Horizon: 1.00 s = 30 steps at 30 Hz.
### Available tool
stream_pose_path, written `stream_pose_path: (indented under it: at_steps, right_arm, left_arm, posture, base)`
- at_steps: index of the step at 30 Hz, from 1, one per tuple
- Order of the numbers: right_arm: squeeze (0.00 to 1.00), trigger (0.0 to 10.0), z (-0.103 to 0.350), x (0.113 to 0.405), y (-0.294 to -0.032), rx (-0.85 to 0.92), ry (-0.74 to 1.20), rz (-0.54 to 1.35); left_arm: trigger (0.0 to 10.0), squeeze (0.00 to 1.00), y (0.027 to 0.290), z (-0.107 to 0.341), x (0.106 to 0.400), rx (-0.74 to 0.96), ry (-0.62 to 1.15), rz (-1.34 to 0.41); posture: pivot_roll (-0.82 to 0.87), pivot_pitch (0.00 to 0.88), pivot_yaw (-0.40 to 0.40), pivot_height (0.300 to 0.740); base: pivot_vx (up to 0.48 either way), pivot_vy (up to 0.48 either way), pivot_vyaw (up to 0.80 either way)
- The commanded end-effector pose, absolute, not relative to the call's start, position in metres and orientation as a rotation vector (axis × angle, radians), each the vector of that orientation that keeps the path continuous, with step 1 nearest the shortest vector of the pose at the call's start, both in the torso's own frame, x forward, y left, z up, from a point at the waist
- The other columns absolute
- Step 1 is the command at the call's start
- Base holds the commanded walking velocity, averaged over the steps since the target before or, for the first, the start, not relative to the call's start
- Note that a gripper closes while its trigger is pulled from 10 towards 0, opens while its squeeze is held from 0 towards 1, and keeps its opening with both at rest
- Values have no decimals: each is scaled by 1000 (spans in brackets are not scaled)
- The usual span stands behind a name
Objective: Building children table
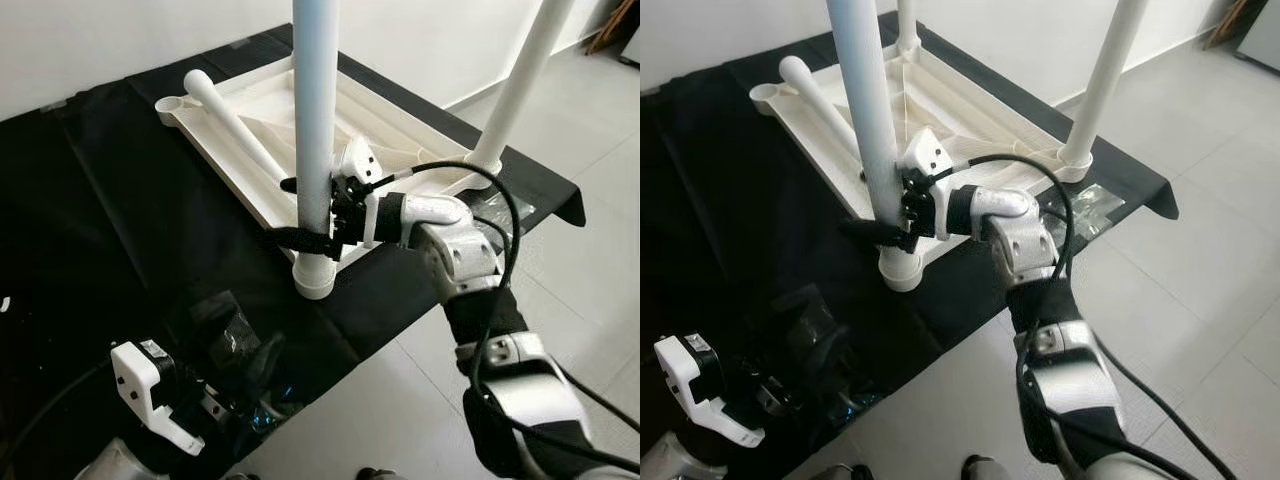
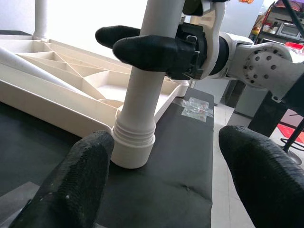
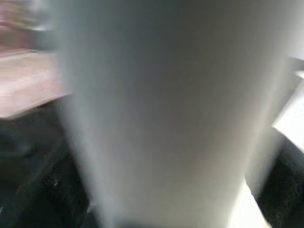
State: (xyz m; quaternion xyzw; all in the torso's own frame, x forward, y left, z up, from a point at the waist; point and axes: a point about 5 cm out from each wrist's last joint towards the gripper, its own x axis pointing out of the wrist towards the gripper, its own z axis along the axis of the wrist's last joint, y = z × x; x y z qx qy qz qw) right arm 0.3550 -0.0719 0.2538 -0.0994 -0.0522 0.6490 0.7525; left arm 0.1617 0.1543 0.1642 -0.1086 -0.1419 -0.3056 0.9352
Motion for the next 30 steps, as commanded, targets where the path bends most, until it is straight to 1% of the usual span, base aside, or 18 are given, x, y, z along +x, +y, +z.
stream_pose_path:
  at_steps: [1, 2, 4, 5, 9, 15, 18, 19, 21, 22, 24, 25, 26, 27, 28, 29, 30]
  right_arm:
    - [0, 10000, 259, 353, -66, -229, -136, 1497]
    - [0, 9294, 263, 356, -63, -219, -137, 1521]
    - [0, 9294, 263, 356, -63, -219, -137, 1521]
    - [0, 0, 266, 357, -61, -210, -135, 1550]
    - [0, 0, 267, 358, -60, -200, -129, 1589]
    - [0, 0, 266, 358, -64, -189, -129, 1588]
    - [0, 0, 262, 360, -71, -192, -136, 1535]
    - [0, 0, 259, 362, -75, -197, -136, 1469]
    - [0, 0, 259, 362, -75, -197, -136, 1469]
    - [0, 0, 253, 364, -80, -197, -131, 1354]
    - [0, 0, 253, 364, -80, -197, -131, 1354]
    - [0, 0, 238, 363, -78, -162, -103, 1121]
    - [0, 0, 238, 363, -78, -162, -103, 1121]
    - [0, 0, 208, 354, -83, -153, -12, 703]
    - [0, 0, 208, 354, -83, -153, -12, 703]
    - [0, 0, 188, 330, -82, -195, 10, 502]
    - [0, 0, 188, 330, -82, -195, 10, 502]
  left_arm:
    - [10000, 0, 156, 163, 158, -225, -266, -636]
    - [10000, 0, 156, 164, 157, -227, -262, -634]
    - [10000, 0, 156, 164, 157, -227, -262, -634]
    - [10000, 0, 156, 164, 156, -228, -260, -633]
    - [10000, 0, 156, 164, 156, -230, -256, -631]
    - [10000, 0, 156, 164, 157, -231, -254, -628]
    - [10000, 0, 156, 163, 158, -233, -254, -627]
    - [10000, 0, 156, 162, 159, -233, -253, -627]
    - [10000, 0, 156, 162, 159, -233, -253, -627]
    - [10000, 0, 156, 162, 160, -234, -253, -628]
    - [10000, 0, 156, 162, 160, -234, -253, -628]
    - [10000, 0, 157, 161, 160, -235, -252, -628]
    - [10000, 0, 157, 161, 160, -235, -252, -628]
    - [10000, 0, 158, 161, 162, -237, -252, -627]
    - [10000, 0, 158, 161, 162, -237, -252, -627]
    - [10000, 0, 158, 161, 164, -238, -254, -627]
    - [10000, 0, 158, 161, 164, -238, -254, -627]
  posture:
    - [75, 230, -6, 740]
    - [77, 236, -4, 740]
    - [77, 236, -4, 740]
    - [82, 239, -5, 740]
    - [81, 242, -4, 740]
    - [74, 236, -2, 740]
    - [63, 229, -2, 740]
    - [58, 226, -6, 740]
    - [58, 226, -6, 740]
    - [55, 224, -9, 740]
    - [55, 224, -9, 740]
    - [45, 221, -15, 740]
    - [45, 221, -15, 740]
    - [30, 221, -14, 740]
    - [30, 221, -14, 740]
    - [40, 214, -5, 740]
    - [40, 214, -5, 740]
  base:
    - [0, 0, 0]
    - [0, 0, 0]
    - [0, 0, 0]
    - [0, 0, 0]
    - [0, 0, 0]
    - [0, 0, 0]
    - [0, 0, 0]
    - [0, 0, 0]
    - [0, 0, 0]
    - [0, 0, 0]
    - [0, 0, 0]
    - [0, 0, 0]
    - [0, 0, 0]
    - [0, 0, 0]
    - [0, 0, 0]
    - [0, 0, 0]
    - [0, 0, 0]
